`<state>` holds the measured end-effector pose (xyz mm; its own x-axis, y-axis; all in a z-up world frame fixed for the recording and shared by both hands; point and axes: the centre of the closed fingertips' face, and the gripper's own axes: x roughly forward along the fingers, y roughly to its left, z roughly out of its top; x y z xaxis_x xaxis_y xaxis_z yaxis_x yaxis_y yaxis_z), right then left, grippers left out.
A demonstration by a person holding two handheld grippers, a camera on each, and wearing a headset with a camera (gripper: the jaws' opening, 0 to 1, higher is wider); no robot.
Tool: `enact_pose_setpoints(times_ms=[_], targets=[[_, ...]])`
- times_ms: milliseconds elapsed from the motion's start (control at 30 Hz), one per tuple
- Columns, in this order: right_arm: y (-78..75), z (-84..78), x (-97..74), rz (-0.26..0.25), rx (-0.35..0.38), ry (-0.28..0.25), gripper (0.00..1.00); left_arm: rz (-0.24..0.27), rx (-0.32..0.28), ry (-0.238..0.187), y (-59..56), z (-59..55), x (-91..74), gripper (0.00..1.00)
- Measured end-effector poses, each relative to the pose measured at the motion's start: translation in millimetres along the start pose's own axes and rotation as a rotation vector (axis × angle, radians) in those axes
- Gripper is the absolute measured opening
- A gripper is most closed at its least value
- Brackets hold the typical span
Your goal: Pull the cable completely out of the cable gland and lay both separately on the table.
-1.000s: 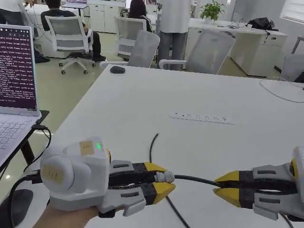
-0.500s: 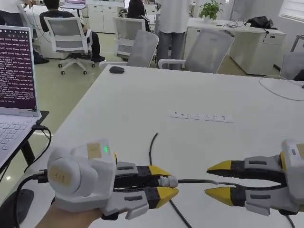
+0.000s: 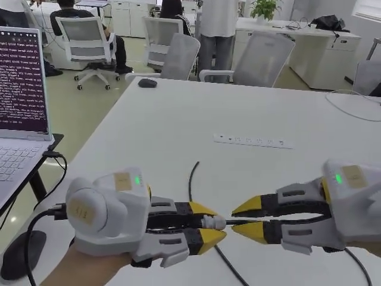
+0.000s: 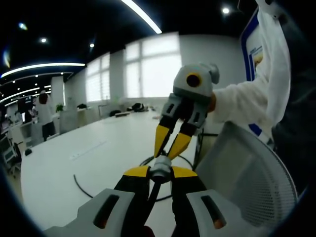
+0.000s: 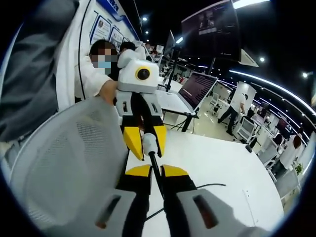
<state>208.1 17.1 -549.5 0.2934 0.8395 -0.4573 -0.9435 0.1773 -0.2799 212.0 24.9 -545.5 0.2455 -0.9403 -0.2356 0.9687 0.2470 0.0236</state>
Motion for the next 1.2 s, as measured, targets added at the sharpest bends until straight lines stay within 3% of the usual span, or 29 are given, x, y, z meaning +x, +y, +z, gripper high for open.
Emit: enact_pose_setpoints(times_ms=[333, 433, 567, 1000, 1200], targets=[[-1.0, -1.4, -0.7, -0.003, -0.010, -0.005, 0.04, 0.007, -0.004, 0.003, 1.0, -0.4, 0.8, 0.17], [-5.9, -8.1, -2.1, -0.020, -0.006, 0.013, 0.03, 0.027, -0.023, -0.007, 6.1, 0.7, -2.1, 0.17], [-15.0, -13.0, -9.4, -0.048, 0.030, -0.003, 0.03, 0.045, -0.053, -0.038, 11.5, 5.6, -5.1, 0.17], [-34.6, -46.2, -30.6, -0.086, 0.102, 0.049, 0.03, 0.106, -0.092, -0.053, 25.2, 6.3, -11.0, 0.17], [-40.3, -54.3, -36.5, -0.094, 0.121, 0.060, 0.04, 0.121, -0.099, -0.061, 27.8, 7.3, -12.9, 0.17]])
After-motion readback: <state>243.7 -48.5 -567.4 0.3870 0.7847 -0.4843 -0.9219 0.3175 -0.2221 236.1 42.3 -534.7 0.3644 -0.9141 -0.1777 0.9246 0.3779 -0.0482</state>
